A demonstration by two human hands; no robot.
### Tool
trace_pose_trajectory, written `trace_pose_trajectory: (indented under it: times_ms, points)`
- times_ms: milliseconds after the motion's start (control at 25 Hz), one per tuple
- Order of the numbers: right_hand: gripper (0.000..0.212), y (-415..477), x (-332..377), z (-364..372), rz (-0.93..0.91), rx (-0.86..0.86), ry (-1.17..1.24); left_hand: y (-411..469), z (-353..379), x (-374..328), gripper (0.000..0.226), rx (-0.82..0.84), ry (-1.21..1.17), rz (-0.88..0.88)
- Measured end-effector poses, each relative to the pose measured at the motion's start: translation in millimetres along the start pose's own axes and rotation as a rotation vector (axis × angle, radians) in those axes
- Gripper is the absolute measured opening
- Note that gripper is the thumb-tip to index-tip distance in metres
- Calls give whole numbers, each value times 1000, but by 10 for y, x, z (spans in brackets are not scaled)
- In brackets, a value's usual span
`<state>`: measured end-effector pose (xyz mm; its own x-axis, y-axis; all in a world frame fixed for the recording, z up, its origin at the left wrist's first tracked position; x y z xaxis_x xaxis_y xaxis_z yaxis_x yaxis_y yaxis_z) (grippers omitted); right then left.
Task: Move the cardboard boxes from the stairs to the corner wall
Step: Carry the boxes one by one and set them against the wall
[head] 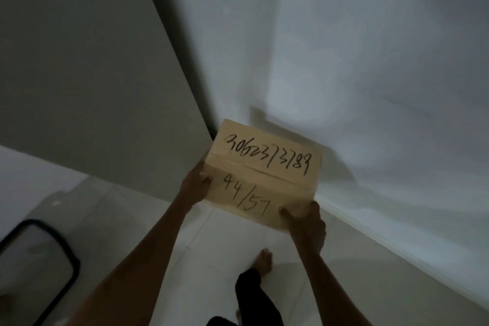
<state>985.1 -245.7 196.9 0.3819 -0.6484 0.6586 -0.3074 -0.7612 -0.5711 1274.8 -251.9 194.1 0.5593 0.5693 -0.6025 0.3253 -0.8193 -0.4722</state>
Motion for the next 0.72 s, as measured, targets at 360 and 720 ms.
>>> trace_pose_trajectory:
  times_ms: [360,720]
  points:
    - [85,1318,-762,2160,96,-107,13,2169,600,1413,69,54,132,-48]
    - [87,2018,-1155,3347,79,-199,21,3248,1002,2321,68,5,144,22]
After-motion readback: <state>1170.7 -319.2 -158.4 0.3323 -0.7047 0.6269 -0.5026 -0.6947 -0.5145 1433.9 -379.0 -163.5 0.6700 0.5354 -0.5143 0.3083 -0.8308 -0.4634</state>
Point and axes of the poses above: each hand's wrist, its own y-axis towards the middle knuckle, its own z-axis out of the palm, x = y × z, the point moved 3 cm from there along y, towards the middle knuckle, and after that the axes turned 9 degrees about y, right-handed, at the moved point
